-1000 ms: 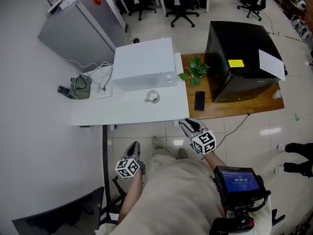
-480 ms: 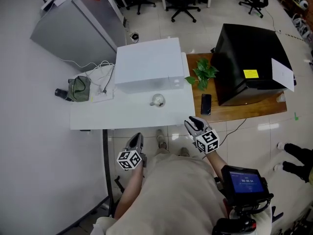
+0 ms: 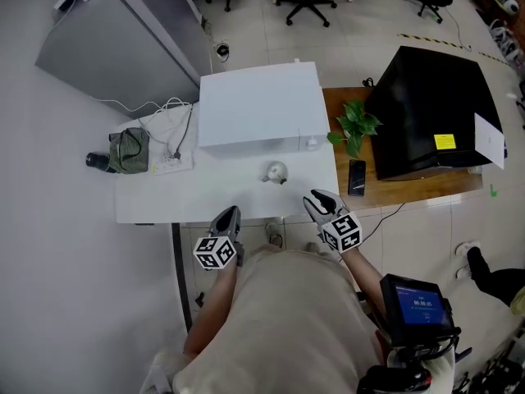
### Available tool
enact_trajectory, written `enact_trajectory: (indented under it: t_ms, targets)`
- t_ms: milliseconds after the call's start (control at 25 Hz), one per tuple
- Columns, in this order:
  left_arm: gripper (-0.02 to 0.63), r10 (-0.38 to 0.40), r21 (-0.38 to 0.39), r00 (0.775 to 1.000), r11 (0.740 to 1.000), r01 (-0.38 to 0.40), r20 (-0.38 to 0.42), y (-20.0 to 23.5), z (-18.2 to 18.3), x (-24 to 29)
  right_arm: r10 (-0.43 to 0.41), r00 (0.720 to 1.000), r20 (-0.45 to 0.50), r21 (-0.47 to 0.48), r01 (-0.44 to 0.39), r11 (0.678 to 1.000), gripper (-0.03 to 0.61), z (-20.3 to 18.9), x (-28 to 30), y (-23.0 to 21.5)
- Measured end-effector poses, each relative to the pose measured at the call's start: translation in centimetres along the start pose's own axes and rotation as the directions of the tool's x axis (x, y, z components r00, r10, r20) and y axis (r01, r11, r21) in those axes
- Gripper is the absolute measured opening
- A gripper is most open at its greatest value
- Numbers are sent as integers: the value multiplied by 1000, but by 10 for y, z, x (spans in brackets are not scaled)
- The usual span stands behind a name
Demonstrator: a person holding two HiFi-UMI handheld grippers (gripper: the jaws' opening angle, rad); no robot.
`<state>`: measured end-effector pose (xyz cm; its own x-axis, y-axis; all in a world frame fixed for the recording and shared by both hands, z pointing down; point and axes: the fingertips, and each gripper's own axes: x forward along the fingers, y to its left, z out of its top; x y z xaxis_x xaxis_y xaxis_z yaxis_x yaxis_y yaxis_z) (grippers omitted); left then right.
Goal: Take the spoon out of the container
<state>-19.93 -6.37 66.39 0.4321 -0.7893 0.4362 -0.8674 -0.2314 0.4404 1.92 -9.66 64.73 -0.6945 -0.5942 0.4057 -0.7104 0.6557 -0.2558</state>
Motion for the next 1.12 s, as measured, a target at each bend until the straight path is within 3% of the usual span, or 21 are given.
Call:
enact_trajectory:
  t_ms: [520, 1120]
  targets:
    - [-17, -77, 0, 996, 997, 77, -33, 62, 33, 22, -60, 991, -123, -28, 57, 998, 121, -11, 79, 9]
    - [-17, -210, -3, 972, 978, 211, -105, 102, 32, 54, -158, 944, -288, -164, 114, 980, 121, -47, 106, 16]
